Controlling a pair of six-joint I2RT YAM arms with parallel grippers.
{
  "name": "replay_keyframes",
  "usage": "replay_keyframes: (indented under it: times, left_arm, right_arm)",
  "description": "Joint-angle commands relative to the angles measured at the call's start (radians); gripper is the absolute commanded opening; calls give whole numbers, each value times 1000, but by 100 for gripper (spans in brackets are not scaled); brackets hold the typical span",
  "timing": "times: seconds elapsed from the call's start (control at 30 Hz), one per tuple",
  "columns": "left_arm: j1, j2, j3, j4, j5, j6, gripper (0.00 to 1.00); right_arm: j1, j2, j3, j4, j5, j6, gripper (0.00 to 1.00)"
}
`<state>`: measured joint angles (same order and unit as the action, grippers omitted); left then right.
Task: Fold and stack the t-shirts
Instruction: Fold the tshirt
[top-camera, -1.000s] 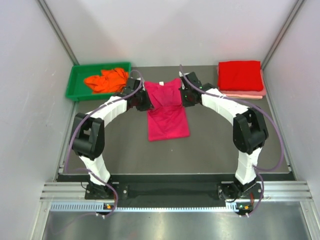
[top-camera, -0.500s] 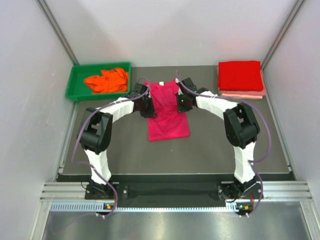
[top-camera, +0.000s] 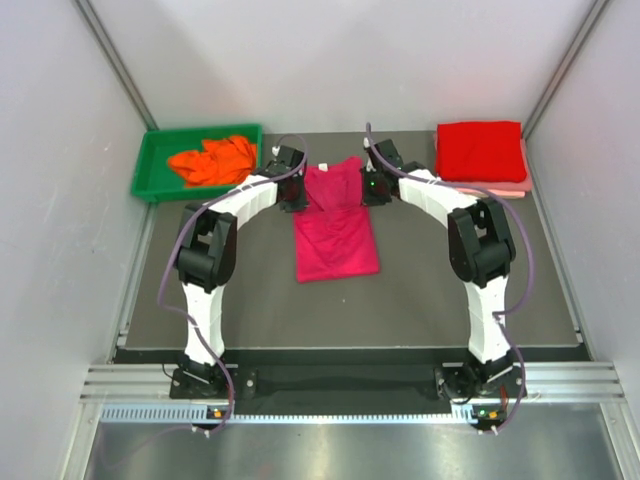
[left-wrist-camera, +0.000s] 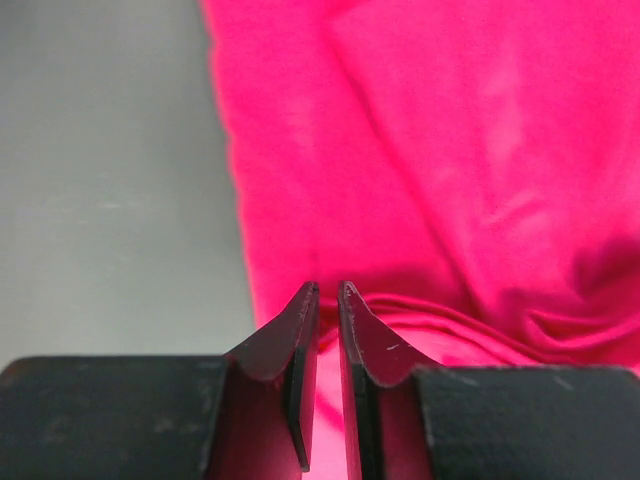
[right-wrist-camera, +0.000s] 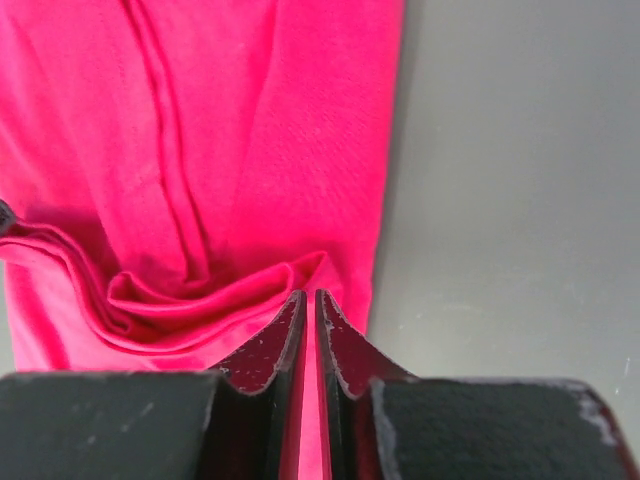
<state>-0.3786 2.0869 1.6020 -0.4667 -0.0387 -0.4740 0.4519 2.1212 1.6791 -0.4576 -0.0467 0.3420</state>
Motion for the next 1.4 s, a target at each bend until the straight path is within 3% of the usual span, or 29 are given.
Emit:
replay_keyframes:
  times: [0.0, 0.13, 0.27, 0.4, 0.63, 1.07, 1.2, 1.37]
  left_arm:
    - [18, 7, 56, -105, -101, 28, 19]
    - [23, -94, 29, -116, -112, 51, 22]
    - [26, -236, -83, -104, 102, 57, 30]
    - [26, -364, -337, -18, 264, 31, 33]
    - [23, -531, -595, 91, 411, -28, 37]
    - [23, -522, -786, 234, 494, -87, 39]
    - [23, -524, -800, 238, 490, -87, 37]
    - [23, -490, -789, 224, 482, -86, 8]
  right_arm:
    - [-7, -7, 44, -16, 7, -9, 9]
    - [-10, -116, -11, -55, 16, -18, 15]
    - [-35, -245, -171, -46, -80, -23, 25]
    - [-48, -345, -335, -26, -174, -41, 29]
    - [-50, -444, -551, 23, -272, -47, 33]
    - [-50, -399, -648, 111, -341, -71, 33]
    - [-50, -402, -691, 143, -361, -63, 33]
    - [-45, -396, -723, 172, -369, -43, 31]
